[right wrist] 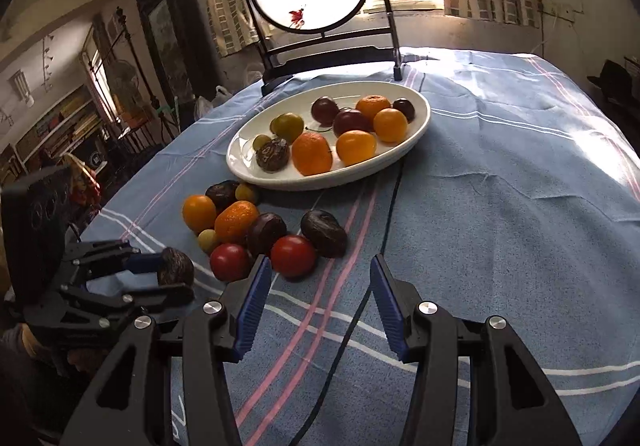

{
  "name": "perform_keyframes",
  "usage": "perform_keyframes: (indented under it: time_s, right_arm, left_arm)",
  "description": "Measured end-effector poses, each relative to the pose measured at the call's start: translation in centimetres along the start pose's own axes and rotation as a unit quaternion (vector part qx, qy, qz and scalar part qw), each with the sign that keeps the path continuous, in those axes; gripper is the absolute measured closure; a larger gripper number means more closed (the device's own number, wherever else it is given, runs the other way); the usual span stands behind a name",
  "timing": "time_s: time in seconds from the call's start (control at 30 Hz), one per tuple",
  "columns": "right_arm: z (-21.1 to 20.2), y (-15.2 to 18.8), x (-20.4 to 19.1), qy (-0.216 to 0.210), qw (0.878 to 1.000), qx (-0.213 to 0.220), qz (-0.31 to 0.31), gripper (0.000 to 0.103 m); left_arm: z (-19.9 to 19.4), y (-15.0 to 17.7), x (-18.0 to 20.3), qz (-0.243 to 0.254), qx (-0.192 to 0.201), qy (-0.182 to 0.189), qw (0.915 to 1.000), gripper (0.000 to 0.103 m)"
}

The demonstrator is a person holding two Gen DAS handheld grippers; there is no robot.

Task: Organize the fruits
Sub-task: 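Grasp a brown wrinkled fruit with the left tool while the right tool grasps a tomato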

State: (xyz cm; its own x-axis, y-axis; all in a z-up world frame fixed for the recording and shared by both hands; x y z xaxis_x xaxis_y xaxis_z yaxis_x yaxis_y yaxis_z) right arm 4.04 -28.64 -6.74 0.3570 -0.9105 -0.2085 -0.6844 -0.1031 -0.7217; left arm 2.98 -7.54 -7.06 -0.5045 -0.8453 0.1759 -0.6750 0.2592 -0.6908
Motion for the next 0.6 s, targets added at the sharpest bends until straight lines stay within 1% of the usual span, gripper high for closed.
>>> perform_keyframes:
  time_s: [0.1, 0.17, 0.23, 0.33, 0.5, 0.6]
  right_arm:
    - [1.3, -0.3, -1.3, -0.003, 0.999, -0.025, -0.025, 0.052]
    - [2.3, -0.7, -1.8, -0.011, 0.998, -0.045, -0.03, 0.057]
    - [3.2, -1.2, -2.0, -0.009, 0.998, -0.06, -0.033, 0.057]
    - [4.2, -1.8, -2.0, -0.006, 0.997, -0.067, -0.029, 0.057]
    - [5.0, -2.2, -2.0, -0.011, 0.997, -0.075, -0.025, 0.057]
    - [5.4, -2.0, -1.5, -0.026, 0.995, -0.094, -0.016, 0.057]
  left_arm:
    - [-1.6, -0.1, -0.7, -0.006, 0.013, -0.004, 0.9999, 0.059]
    - [-2.4, -0.2, -1.3, -0.008, 0.019, -0.013, 0.9997, 0.059]
    - [-2.9, -0.2, -2.0, -0.017, 0.023, -0.016, 0.9995, 0.059]
    - [-3.2, -0.2, -2.8, -0.028, 0.025, -0.019, 0.9991, 0.059]
    - [-3.5, 0.1, -3.0, -0.028, 0.028, -0.019, 0.999, 0.059]
    - [-3.5, 0.2, -3.1, -0.029, 0.029, -0.019, 0.999, 0.059]
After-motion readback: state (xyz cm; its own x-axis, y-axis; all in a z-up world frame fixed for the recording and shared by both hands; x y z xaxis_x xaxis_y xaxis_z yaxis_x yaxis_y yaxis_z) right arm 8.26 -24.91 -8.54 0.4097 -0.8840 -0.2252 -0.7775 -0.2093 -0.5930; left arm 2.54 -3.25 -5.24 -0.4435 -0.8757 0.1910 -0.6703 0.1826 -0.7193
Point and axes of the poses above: each gripper's, at about its wrist camera, not at the fingertips, and z roughly the way its jaws point, x to its right, y to its underside, the point moved 1 cm from there along z, roughly the way its jaws point, and after that the axes turned 1 degree about x, right-handed, at the moved point
